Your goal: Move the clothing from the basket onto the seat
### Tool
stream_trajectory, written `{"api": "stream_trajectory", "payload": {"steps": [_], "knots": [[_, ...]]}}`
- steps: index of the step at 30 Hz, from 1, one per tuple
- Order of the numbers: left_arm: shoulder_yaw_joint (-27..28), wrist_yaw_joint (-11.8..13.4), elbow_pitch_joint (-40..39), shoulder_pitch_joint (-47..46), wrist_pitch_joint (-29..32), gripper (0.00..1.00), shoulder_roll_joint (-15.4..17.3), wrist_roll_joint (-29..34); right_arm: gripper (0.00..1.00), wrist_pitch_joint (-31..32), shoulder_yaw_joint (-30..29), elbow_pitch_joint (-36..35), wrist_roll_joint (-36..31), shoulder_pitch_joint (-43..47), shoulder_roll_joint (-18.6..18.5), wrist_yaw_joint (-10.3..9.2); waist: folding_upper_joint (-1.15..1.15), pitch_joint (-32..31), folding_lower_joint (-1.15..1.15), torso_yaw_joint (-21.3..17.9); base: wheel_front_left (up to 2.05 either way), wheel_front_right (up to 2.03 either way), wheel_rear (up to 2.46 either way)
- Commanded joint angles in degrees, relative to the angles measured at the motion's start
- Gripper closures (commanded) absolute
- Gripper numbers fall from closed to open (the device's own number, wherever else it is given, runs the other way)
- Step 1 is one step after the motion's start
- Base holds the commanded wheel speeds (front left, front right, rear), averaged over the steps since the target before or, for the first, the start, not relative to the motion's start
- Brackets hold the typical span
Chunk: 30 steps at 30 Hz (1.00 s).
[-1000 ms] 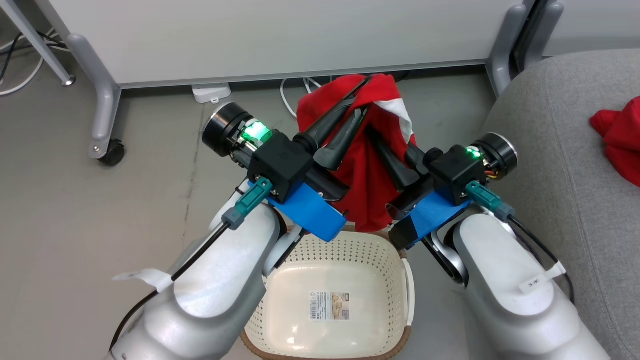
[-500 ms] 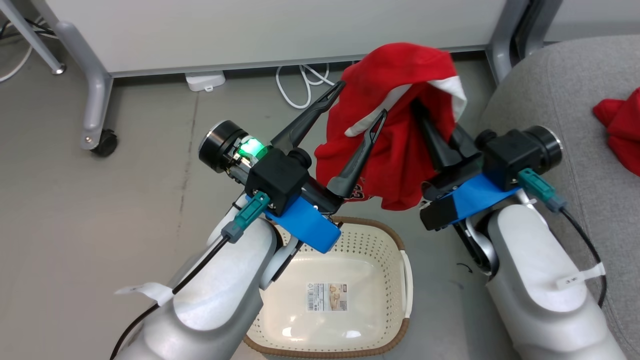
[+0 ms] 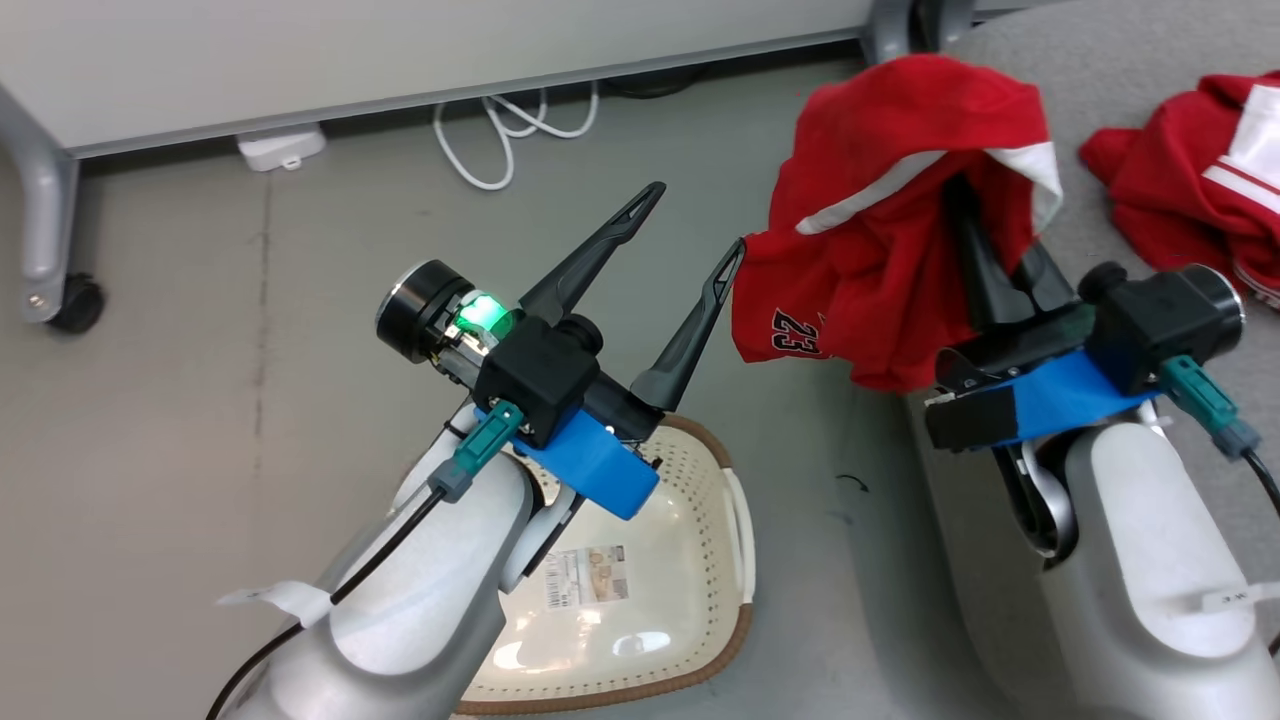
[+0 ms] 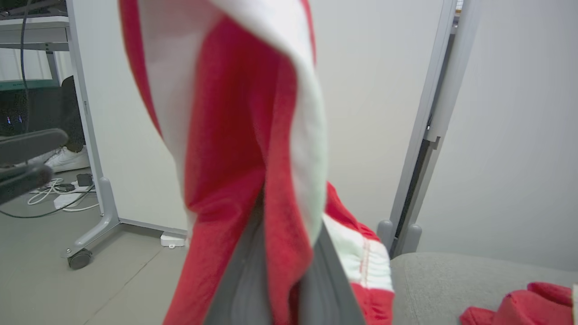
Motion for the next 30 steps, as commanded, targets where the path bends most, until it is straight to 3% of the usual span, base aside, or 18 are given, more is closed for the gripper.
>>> {"api": "stream_trajectory", "payload": {"steps": [1, 18, 30], "knots": [[0.0, 0.2, -0.2, 0.7, -0.1, 0.0, 0.3, 0.4, 1.0, -0.2, -0.8, -1.0, -0.3, 1.2, 0.0, 0.02, 0.0, 0.7, 0.0, -1.9, 0.0, 0.0, 0.0], [-1.4, -0.1, 0.1, 0.3, -0.1, 0.0, 1.5, 1.2, 1.0, -0.2, -8.5, -7.2, 0.0, 9.2, 2.0, 0.02, 0.0, 2.3, 0.0, -11.5, 0.0, 0.0, 0.0], [-1.7, 0.3, 0.3, 0.2, -0.1, 0.0, 2.0, 1.0, 1.0, -0.2, -10.6, -10.6, 0.8, 9.7, 2.9, 0.02, 0.0, 2.8, 0.0, -12.5, 0.0, 0.0, 0.0]]}}
